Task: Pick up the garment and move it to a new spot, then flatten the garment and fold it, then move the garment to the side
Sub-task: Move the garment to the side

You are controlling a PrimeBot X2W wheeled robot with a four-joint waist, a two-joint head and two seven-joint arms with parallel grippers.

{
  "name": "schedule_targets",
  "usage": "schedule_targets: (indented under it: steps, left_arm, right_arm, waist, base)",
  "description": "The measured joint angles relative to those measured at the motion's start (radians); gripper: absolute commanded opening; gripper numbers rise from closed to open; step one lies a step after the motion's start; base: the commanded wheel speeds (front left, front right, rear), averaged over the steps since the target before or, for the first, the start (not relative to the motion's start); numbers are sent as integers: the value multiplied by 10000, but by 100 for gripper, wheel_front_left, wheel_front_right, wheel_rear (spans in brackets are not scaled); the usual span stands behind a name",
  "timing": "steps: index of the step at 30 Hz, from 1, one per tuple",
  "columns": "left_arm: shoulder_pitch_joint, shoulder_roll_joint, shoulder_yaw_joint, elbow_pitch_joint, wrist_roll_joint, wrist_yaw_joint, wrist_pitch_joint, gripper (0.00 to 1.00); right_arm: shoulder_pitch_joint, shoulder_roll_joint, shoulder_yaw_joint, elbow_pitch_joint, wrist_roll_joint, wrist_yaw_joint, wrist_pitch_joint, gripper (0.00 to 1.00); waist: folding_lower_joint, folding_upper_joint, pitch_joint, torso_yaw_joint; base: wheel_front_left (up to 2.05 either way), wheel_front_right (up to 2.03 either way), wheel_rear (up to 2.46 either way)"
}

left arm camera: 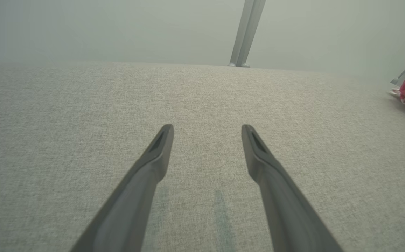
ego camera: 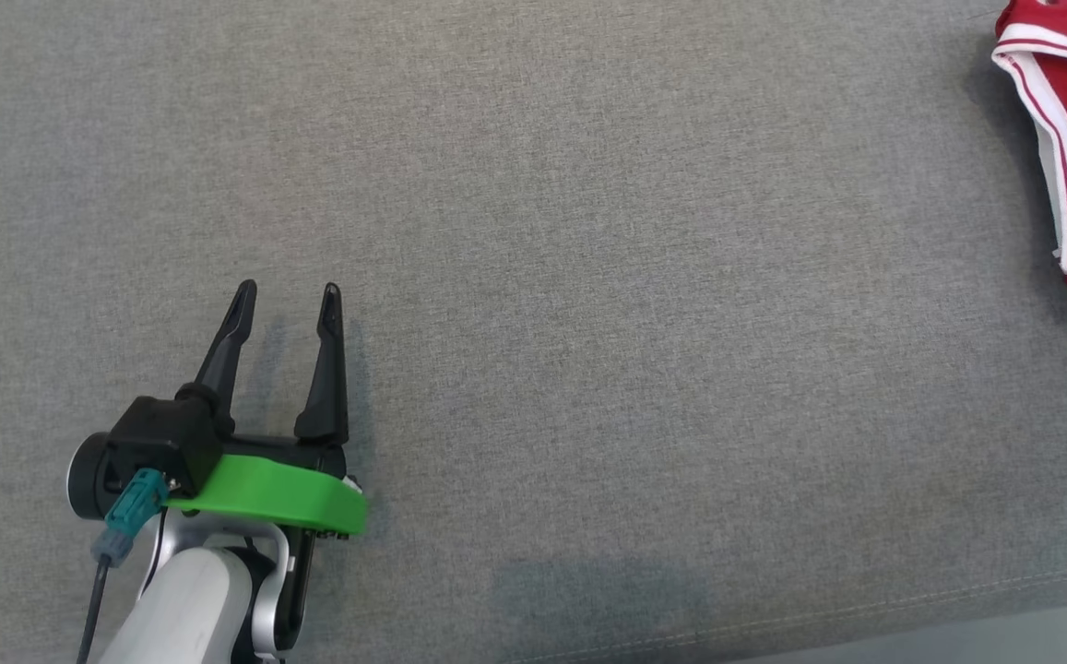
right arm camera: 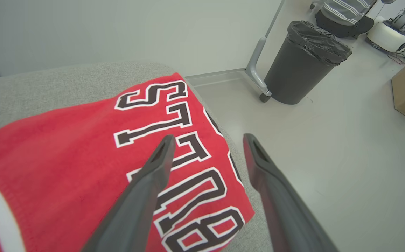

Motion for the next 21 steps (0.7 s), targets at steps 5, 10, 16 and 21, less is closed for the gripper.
schedule_targets:
  steps: [5,10,16,21]
  left_arm:
    - [1,23,-27,-40,13,75,77,100]
    - [3,29,-46,-31,12,84,90,100]
    - [42,33,8,44,-96,82,-71,100]
    - [106,-86,17,284,-205,67,-249,100]
  right_arm:
    - [75,600,-516,13,-489,0,196,100]
    - [90,911,-865,13,-796,0,86,100]
    - [14,1350,-583,-171,-991,0,-222,100]
    - [-44,1835,213,-623,-859,0,-470,100]
  waist:
    - [0,0,-34,-185]
    - [0,0,-175,-317]
    - [0,0,-580,-457]
    - [-1,0,-1122,-573]
  base:
    - [0,0,0]
    - [0,0,0]
    - [0,0,0]
    - [0,0,0]
